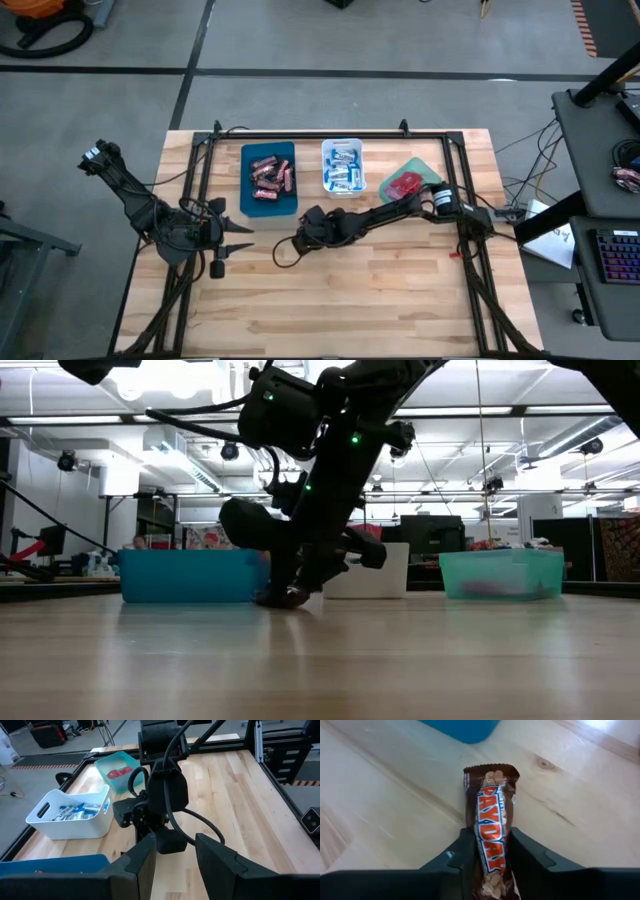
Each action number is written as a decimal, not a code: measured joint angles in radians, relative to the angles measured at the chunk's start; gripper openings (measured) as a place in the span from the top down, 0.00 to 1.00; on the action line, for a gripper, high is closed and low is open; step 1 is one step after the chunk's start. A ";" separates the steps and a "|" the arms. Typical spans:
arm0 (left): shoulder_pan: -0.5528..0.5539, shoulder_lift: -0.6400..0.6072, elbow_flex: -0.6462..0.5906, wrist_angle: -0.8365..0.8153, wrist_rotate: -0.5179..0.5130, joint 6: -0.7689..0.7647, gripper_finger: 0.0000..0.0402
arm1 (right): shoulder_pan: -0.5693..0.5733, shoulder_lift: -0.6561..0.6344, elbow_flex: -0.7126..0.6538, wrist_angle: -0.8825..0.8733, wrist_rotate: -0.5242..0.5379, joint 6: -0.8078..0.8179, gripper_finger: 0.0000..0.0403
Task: Sort candy
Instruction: Put the brown chocolate into the blue bin, then return to Home Position
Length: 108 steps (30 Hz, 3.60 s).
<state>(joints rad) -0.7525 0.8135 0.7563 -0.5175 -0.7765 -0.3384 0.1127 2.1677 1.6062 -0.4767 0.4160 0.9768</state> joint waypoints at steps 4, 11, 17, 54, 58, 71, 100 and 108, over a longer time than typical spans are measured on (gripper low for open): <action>0.000 0.000 0.000 0.000 0.000 -0.027 0.69 | 0.000 -0.002 0.005 0.001 -0.022 -0.028 0.79; 0.000 -0.003 0.000 0.000 0.000 -0.096 0.69 | 0.003 -0.039 0.007 -0.036 -0.091 -0.132 0.79; -0.002 -0.019 0.000 0.003 0.000 -0.128 0.69 | 0.003 -0.118 0.007 -0.053 -0.139 -0.271 0.82; -0.002 -0.081 0.000 0.004 -0.082 -0.070 0.69 | -0.214 -0.109 0.008 0.501 -0.196 -1.196 0.83; -0.002 -0.081 0.000 0.005 -0.082 -0.070 0.69 | -0.218 -0.073 0.008 0.534 -0.199 -1.199 0.80; -0.002 -0.078 0.000 0.005 -0.106 -0.067 0.69 | -0.218 -0.045 0.008 0.561 -0.214 -1.182 0.58; 0.030 -0.081 -0.368 0.732 0.096 0.351 0.85 | 0.042 -0.765 -0.719 0.692 -0.284 -1.147 0.67; 0.263 -0.156 -0.406 0.797 0.305 0.442 0.93 | 0.042 -1.103 -1.007 0.781 -0.234 -1.103 0.68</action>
<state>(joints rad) -0.4890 0.6576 0.3505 0.2797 -0.4715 0.1031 0.1551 1.0650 0.5992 0.3046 0.1816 -0.1260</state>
